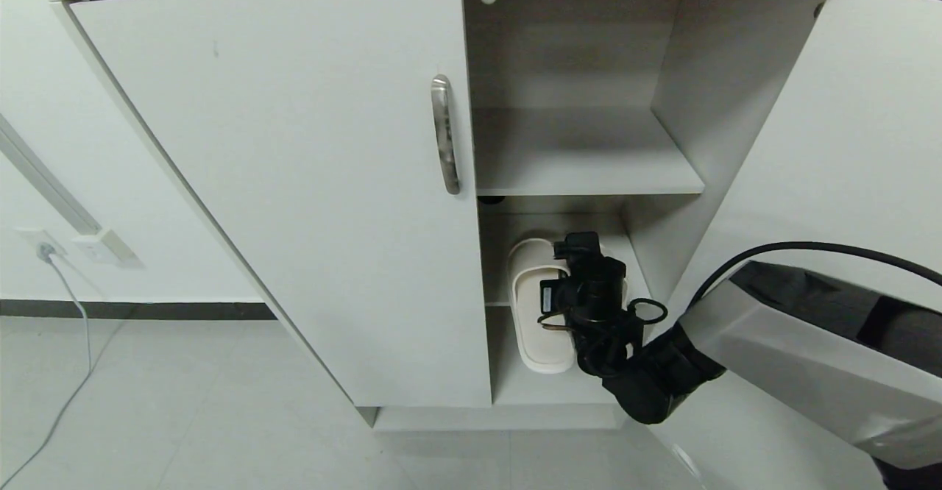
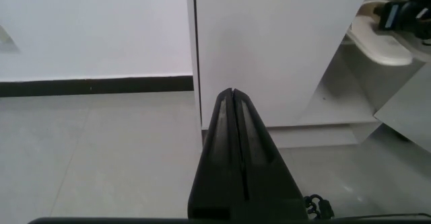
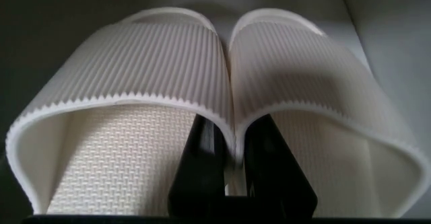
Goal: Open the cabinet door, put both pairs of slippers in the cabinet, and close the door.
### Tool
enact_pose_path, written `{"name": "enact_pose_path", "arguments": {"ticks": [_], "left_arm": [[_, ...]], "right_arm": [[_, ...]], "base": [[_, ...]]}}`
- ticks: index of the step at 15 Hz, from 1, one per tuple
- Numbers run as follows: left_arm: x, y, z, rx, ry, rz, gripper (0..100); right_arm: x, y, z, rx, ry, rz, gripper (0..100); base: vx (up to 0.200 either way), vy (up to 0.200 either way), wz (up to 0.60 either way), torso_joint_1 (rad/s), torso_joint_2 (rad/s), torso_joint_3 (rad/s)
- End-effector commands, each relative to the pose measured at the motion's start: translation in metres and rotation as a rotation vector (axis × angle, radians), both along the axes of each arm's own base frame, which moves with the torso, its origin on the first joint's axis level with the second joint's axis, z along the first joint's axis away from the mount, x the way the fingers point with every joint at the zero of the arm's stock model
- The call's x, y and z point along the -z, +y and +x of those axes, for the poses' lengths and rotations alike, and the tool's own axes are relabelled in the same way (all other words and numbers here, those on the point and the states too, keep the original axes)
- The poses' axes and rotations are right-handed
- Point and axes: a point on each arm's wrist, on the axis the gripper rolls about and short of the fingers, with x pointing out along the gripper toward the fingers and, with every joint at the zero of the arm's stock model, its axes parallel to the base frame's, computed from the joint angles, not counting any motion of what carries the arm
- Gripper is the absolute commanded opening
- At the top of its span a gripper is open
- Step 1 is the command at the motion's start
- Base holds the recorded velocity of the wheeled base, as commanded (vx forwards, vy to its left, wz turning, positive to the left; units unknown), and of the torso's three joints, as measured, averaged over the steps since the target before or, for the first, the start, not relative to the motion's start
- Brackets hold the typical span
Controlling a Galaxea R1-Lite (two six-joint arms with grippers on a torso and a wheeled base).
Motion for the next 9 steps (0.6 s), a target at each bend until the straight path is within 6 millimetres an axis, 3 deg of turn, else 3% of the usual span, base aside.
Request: {"name": "enact_pose_path", "arguments": {"ticks": [1,9], "left_arm": [[0.000,0.000,0.000,-0.001,0.001,0.000,0],[0.000,0.000,0.000,-0.001,0.001,-0.002,0]], "right_arm": [[0.009,-0.002,0.019,0.029,0.001,-0.001,0],[-0.009,0.004,0.049,0.053,-0.012,0.002,0]], "base": [[0.000,0.000,0.00,0.000,0.00,0.000],[0.000,0.000,0.00,0.000,0.00,0.000]]}}
